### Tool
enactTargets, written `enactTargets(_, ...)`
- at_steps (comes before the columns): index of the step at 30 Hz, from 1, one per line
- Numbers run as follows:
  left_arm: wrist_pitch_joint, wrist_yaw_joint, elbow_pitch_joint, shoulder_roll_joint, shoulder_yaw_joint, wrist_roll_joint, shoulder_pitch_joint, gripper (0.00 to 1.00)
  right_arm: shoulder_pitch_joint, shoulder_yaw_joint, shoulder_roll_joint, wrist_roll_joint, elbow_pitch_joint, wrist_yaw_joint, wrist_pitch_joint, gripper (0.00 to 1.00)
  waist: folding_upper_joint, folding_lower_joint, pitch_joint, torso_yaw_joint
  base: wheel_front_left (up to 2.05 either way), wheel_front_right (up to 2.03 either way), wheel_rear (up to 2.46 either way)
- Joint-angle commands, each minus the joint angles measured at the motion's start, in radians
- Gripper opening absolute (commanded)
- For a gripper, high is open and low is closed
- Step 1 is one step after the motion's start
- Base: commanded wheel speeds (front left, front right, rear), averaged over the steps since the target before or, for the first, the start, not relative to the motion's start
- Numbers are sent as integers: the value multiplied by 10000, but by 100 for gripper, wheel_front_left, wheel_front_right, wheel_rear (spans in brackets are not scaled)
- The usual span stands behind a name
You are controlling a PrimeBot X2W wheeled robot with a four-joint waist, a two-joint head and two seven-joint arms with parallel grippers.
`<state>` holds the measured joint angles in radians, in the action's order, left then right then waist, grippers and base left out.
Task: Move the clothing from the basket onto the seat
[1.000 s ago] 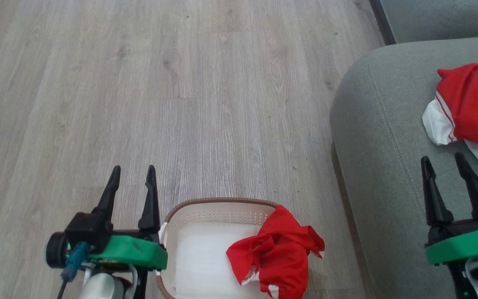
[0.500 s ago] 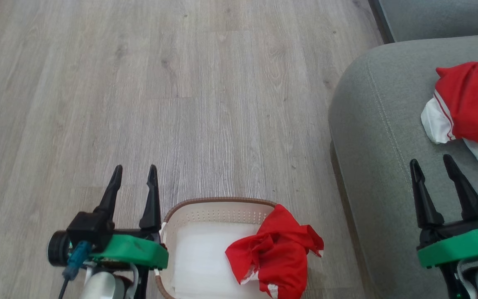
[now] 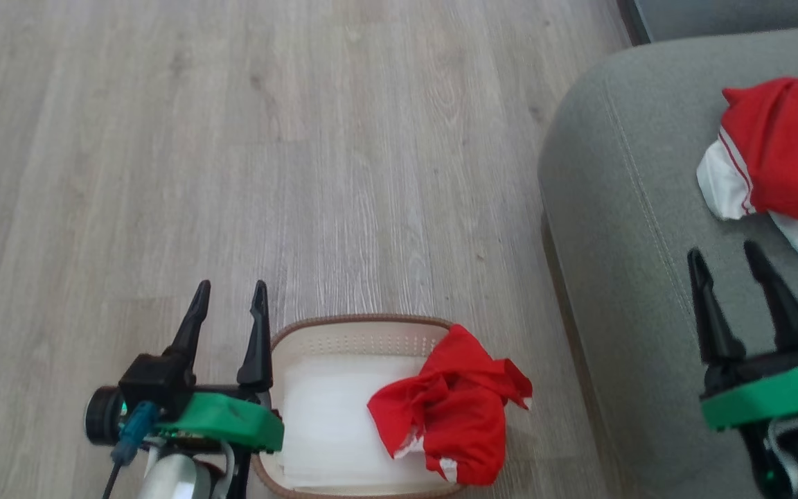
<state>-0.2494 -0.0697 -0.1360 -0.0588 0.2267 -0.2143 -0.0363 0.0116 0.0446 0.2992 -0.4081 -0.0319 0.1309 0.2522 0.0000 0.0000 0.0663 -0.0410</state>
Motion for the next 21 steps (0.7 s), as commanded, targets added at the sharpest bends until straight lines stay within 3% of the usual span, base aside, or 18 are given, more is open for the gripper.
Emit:
enactTargets(1, -124, 17, 290, 27, -268, 68, -537, 100, -591, 182, 384, -94, 396, -2, 95, 100, 0, 0, 195, -135, 0, 0, 0)
enactTargets(11, -124, -26, -390, 79, 199, -119, -1320, 100, -1349, 368, 689, -342, 389, -2, 95, 100, 0, 0, 1039, -663, 0, 0, 0)
enactTargets(21, -124, -285, -1908, 84, 1269, -928, -2535, 100, -2186, 298, 939, -675, 496, -2, 95, 100, 0, 0, 2345, -1188, 0, 0, 0)
